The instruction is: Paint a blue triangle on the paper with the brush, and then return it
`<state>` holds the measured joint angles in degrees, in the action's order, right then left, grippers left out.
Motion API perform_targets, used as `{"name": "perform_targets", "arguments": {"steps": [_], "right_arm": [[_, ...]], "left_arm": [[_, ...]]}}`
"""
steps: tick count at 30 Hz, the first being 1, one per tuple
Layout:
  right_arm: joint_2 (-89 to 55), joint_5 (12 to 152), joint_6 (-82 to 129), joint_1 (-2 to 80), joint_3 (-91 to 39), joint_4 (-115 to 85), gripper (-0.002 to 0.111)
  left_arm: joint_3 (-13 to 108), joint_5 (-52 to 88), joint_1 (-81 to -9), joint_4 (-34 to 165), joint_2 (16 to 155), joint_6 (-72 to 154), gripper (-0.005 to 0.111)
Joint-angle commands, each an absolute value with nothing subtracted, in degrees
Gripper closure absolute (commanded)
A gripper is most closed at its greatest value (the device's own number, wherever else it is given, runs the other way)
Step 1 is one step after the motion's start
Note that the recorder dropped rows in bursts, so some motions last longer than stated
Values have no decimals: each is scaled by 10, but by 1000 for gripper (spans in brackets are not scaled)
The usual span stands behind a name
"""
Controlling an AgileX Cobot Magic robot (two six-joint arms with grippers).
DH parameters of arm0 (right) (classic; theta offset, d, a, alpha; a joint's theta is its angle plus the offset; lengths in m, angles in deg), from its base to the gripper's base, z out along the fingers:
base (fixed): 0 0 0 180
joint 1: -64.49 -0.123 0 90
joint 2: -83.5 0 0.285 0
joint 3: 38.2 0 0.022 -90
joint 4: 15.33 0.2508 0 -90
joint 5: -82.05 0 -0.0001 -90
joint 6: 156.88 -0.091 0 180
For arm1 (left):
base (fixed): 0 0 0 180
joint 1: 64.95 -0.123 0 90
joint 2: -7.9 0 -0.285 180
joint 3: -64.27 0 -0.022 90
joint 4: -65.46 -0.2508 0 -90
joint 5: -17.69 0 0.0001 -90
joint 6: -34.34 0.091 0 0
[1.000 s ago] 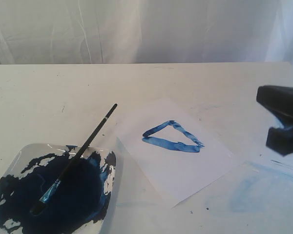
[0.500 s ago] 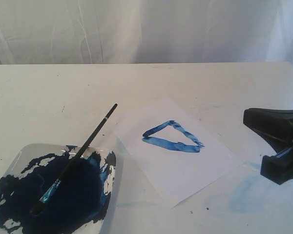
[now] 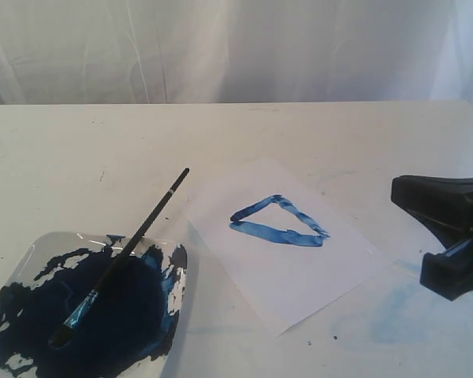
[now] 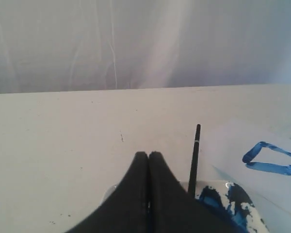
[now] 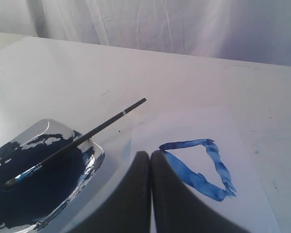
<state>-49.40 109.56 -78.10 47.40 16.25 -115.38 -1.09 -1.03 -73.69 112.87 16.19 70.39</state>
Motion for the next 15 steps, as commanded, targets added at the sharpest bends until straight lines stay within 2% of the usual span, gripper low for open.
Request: {"name": "perform_targets", "arguments": {"steps": [1, 3, 8, 15], "right_arm": [[-499, 1093, -775, 473, 164, -1153, 108], [-499, 1094, -775, 473, 164, -1153, 108], [-499, 1094, -775, 473, 164, -1153, 108], [-499, 1090, -775, 473, 164, -1153, 108]], "left_arm": [[-22, 11, -735, 1087, 170, 693, 107], [-50, 33, -735, 1013, 179, 612, 107], [-129, 66, -735, 710, 157, 228, 107], [-129, 54, -734, 731, 157, 317, 107]]}}
